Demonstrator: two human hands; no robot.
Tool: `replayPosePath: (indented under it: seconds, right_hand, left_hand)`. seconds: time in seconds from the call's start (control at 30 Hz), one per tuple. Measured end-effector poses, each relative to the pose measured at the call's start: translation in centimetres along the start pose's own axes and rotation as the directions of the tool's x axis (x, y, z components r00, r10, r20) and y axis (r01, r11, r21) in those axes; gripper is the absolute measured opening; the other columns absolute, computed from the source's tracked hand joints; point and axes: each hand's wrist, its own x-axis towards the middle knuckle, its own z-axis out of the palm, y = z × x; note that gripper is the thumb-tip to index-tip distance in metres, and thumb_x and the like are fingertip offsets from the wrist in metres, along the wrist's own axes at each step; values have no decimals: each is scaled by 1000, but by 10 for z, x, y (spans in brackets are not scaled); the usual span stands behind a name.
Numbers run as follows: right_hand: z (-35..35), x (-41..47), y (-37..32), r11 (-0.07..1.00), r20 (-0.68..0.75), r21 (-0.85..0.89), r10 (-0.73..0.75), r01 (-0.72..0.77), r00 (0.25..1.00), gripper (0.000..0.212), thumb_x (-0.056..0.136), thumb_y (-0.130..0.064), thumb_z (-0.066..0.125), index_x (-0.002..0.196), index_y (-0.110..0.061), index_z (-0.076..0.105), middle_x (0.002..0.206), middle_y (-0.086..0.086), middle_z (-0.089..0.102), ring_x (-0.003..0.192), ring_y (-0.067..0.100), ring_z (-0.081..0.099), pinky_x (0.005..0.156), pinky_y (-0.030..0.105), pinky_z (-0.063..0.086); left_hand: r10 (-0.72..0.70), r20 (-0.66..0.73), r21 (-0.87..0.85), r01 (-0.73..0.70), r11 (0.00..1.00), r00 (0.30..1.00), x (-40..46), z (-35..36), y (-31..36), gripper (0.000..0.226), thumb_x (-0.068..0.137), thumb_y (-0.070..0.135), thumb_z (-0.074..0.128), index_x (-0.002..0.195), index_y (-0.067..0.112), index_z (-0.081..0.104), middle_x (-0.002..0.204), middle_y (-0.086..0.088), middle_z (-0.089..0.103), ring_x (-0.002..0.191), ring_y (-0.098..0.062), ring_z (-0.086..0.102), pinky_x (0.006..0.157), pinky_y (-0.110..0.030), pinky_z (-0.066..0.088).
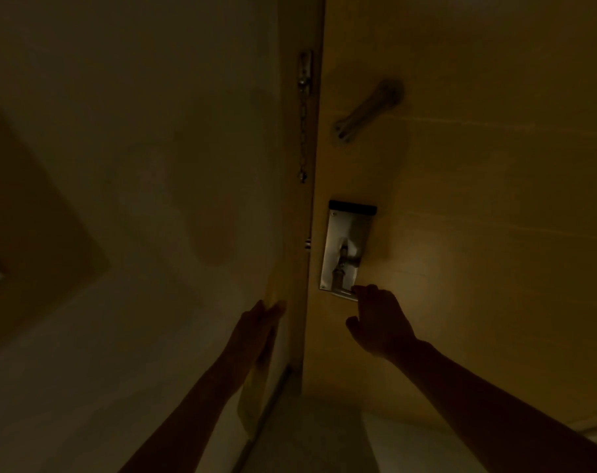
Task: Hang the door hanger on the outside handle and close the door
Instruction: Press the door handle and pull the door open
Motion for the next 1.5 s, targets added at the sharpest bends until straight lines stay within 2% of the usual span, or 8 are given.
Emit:
replayPosePath:
  seconds: [0.07,0.17,0.33,0.57,0.87,1.03,1.23,1.5]
  right_hand:
    - [0,-3,-3,1000,-11,5,5,-5,1000,65,92,-35,55,148,-13,29,140,12,45,128,32,43,113,43,33]
    - [-1,-7,-6,1000,-28,-4,5,-5,1000,65,91,-33,55,147,-12,30,137,12,46,124,31,45,110,40,36]
    - [-2,-11,-10,1000,-28,-9,3,-3,1000,66,91,-35,56,147,-12,29,135,12,48,122,28,46,109,37,37]
    - [0,-29,-14,1000,-17,-11,4,-4,1000,65,91,-35,56,146,-15,29,131,11,50,119,27,47,107,38,38]
    - [3,-79,-19,998,1,-65,-17,17,1000,56,90,-36,54,141,-21,35,122,6,53,108,21,51,102,36,42]
    - [7,-119,-15,993,33,-108,-41,44,999,52,90,-41,54,135,-20,39,117,6,54,104,21,53,100,38,43]
    - [20,-180,-28,985,73,-175,15,-2,997,53,89,-55,44,127,-18,41,115,9,53,103,25,55,103,49,38]
    - [39,-264,-55,965,-44,-201,161,-167,986,49,96,-56,32,108,-16,57,102,9,65,96,28,62,105,60,34]
  left_hand:
    - [26,60,88,-31,996,998,1,-3,-2,108,48,79,58,139,26,37,116,12,47,97,-12,52,81,-26,41]
    - [7,84,189,-23,982,996,8,-5,-7,98,71,60,67,149,22,23,138,-1,45,118,-22,51,89,-34,48]
    - [-49,94,-34,52,998,994,18,-9,-10,34,90,32,62,111,5,66,107,-11,70,91,-26,68,75,-39,55]
    - [199,-101,144,-184,972,975,15,-24,-15,36,90,36,61,64,11,57,60,-7,60,51,-18,58,45,-27,43]
    - [309,-142,281,-261,923,940,-23,-27,-22,32,92,29,59,84,-1,65,82,-29,68,72,-44,66,65,-56,55]
    - [255,-163,253,-210,944,953,-70,-26,-34,13,97,26,51,87,25,59,81,-5,66,68,-21,66,63,-39,55]
    - [243,-160,291,-190,938,957,-134,-42,-69,10,96,22,53,105,20,57,87,-3,65,79,-25,66,72,-42,56]
    - [351,-149,438,-256,862,924,-166,-47,-96,11,91,30,59,95,22,65,77,3,67,69,-10,64,53,-23,44]
